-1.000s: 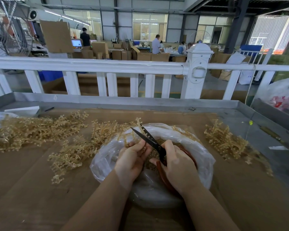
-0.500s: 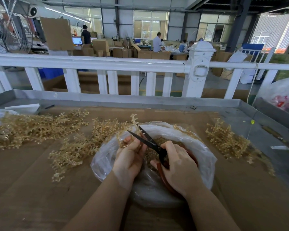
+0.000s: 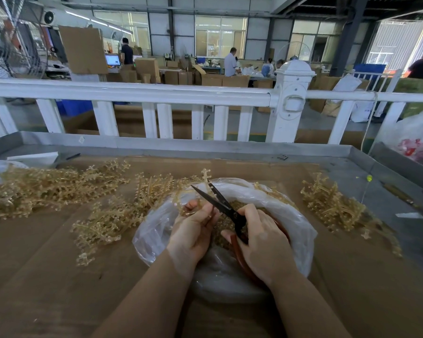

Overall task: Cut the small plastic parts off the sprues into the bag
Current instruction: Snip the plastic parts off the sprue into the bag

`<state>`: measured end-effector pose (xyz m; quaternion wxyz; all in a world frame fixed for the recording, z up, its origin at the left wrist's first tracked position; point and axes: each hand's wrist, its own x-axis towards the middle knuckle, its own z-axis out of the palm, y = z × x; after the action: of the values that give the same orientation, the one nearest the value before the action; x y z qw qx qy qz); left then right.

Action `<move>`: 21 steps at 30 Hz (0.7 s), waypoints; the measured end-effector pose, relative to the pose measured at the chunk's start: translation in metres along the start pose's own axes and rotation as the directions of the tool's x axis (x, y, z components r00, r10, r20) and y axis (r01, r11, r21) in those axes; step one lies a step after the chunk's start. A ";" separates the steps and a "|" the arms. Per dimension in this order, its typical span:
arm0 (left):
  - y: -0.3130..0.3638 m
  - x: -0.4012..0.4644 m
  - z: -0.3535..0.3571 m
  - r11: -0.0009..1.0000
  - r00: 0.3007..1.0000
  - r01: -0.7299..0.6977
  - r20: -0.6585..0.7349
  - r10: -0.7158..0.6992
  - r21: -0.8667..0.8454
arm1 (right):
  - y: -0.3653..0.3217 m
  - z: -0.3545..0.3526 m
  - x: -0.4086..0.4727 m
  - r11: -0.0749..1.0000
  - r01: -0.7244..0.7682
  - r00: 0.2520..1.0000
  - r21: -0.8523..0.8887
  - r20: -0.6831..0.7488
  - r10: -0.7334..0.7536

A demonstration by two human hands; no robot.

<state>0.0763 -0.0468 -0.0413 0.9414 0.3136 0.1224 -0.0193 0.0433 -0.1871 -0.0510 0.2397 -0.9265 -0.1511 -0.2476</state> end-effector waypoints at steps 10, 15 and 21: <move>0.000 -0.001 -0.001 1.000 1.000 -0.019 -0.009 0.019 -0.009 | -0.001 0.001 -0.001 1.000 -0.003 1.000 -0.012 0.017 0.003; 0.000 -0.003 0.001 1.000 0.999 -0.010 0.032 0.010 0.016 | -0.001 0.001 -0.001 1.000 0.000 1.000 -0.005 0.010 0.000; 0.000 -0.004 0.002 1.000 0.999 -0.010 0.041 0.009 0.025 | -0.002 0.001 -0.001 1.000 0.000 1.000 0.018 -0.019 0.001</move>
<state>0.0731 -0.0478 -0.0390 0.9399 0.3253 0.1013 -0.0229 0.0423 -0.1851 -0.0514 0.2497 -0.9219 -0.1509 -0.2550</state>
